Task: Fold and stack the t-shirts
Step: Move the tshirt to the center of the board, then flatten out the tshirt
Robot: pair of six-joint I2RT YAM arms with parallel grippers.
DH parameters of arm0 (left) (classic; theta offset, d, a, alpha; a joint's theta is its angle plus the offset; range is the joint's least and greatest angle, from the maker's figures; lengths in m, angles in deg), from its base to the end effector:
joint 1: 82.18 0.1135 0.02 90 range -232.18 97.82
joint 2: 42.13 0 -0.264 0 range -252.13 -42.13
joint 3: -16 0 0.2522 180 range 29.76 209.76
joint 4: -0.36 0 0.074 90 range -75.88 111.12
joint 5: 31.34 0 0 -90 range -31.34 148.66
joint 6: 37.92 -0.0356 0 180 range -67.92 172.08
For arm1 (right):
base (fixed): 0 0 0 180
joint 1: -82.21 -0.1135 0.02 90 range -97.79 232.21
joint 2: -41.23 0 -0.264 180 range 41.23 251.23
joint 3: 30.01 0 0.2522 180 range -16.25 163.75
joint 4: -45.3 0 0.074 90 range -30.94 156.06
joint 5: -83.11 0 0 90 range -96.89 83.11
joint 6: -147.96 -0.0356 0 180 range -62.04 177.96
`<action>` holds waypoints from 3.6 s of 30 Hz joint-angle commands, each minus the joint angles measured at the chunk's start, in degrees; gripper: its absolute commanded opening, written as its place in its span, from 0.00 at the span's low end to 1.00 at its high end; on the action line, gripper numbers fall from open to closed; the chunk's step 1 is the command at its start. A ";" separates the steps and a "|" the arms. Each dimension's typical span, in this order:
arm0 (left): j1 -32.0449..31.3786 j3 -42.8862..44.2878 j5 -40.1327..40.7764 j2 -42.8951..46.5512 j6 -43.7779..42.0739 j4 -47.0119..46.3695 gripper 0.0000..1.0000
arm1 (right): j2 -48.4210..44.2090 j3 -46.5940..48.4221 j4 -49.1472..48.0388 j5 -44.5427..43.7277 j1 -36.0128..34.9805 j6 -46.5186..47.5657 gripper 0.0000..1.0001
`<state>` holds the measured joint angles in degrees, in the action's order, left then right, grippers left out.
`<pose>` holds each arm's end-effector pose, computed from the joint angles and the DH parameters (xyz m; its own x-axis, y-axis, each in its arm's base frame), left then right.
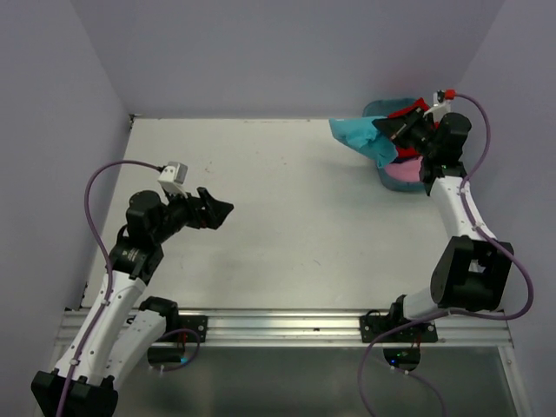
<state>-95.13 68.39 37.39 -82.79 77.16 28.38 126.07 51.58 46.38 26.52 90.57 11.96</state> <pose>0.1623 -0.0506 0.3067 -0.4800 -0.2950 -0.8262 0.3806 0.7785 -0.4990 0.3506 -0.0317 0.3543 -0.3553 0.6591 -0.6628 -0.2393 0.6213 0.7462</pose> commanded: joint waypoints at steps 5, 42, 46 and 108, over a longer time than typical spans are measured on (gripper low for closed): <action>-0.32 4.78 1.76 0.85 0.50 -2.49 1.00 | -4.41 0.44 7.90 16.69 -9.57 6.04 0.00; -1.20 8.91 8.62 -30.25 -1.17 11.93 0.79 | -4.07 16.28 62.52 -49.84 -44.22 20.33 0.96; -2.43 9.18 9.76 -34.65 -1.09 11.76 0.73 | -4.42 15.49 62.08 -49.67 -44.22 20.33 0.96; -17.19 35.90 5.64 -37.47 -6.01 25.03 0.11 | 13.58 11.87 32.11 -17.94 -43.25 21.39 0.65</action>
<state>-111.54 102.60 47.05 -122.27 72.22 56.69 135.75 60.87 81.92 4.75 47.07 31.68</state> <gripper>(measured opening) 0.086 0.648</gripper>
